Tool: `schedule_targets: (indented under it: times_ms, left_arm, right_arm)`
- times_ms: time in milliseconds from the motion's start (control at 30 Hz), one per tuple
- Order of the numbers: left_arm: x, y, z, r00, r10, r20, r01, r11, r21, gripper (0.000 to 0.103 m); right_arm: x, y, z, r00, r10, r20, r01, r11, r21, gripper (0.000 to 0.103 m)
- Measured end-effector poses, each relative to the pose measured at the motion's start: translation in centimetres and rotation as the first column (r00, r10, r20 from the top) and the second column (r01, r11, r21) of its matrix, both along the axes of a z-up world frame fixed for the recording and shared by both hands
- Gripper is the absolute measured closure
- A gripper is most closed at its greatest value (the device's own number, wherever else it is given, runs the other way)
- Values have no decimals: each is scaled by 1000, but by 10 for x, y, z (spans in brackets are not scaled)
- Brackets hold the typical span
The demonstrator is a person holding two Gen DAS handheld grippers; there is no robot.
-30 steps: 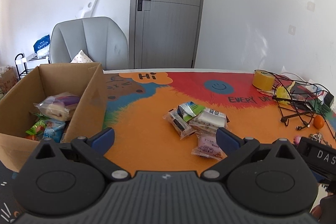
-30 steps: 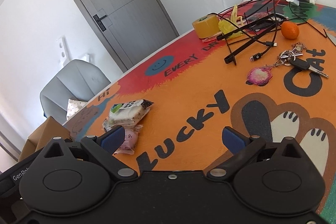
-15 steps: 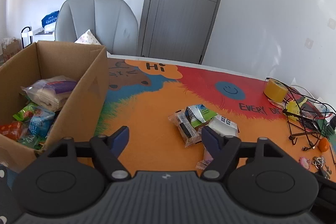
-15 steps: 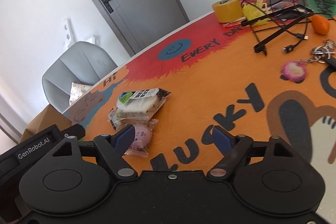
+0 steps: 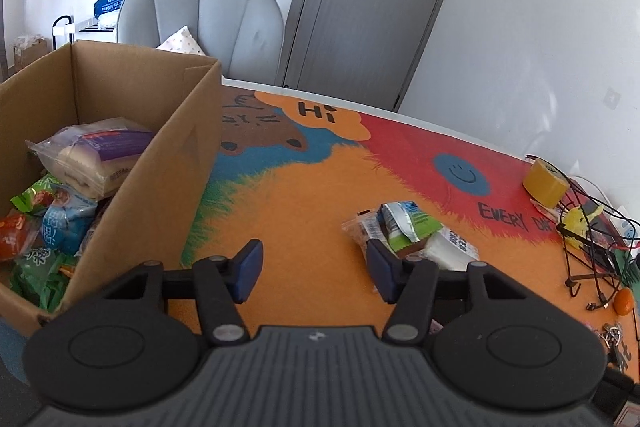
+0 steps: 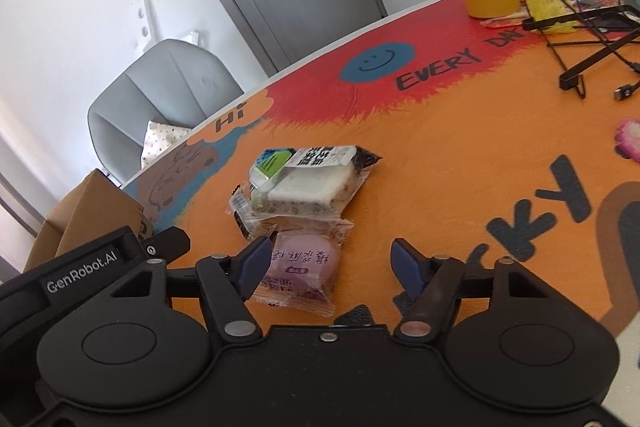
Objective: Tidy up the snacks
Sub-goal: 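Grasp the clear bar pack with the left tool while the right tool grasps the pink cake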
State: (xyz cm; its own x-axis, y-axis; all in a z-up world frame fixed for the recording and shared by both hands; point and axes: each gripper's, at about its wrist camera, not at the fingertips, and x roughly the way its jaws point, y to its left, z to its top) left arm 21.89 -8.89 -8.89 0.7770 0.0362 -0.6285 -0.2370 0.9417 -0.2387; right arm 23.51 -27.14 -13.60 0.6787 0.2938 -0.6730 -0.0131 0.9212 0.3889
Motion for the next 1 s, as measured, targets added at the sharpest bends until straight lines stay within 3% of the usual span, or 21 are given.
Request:
schedule_targets:
  times_ms: [100, 200, 233, 1000]
  left_arm:
    - [3, 0, -2, 1000, -4, -11, 4, 1000, -1, 46]
    - [5, -4, -2, 1000, -12, -12, 12, 1000, 9, 46]
    - [6, -6, -2, 1000, -15, -12, 16, 1000, 14, 46]
    - [43, -53, -24, 996, -77, -56, 81, 993, 86, 46]
  right_arm:
    - [3, 8, 0, 1000, 18, 13, -18, 999, -48, 42]
    - [4, 5, -1, 999, 47, 4, -47, 999, -7, 66]
    - [3, 3, -1, 999, 47, 2, -47, 999, 1, 68]
    - [-16, -76, -3, 989, -145, 30, 145, 989, 5, 72]
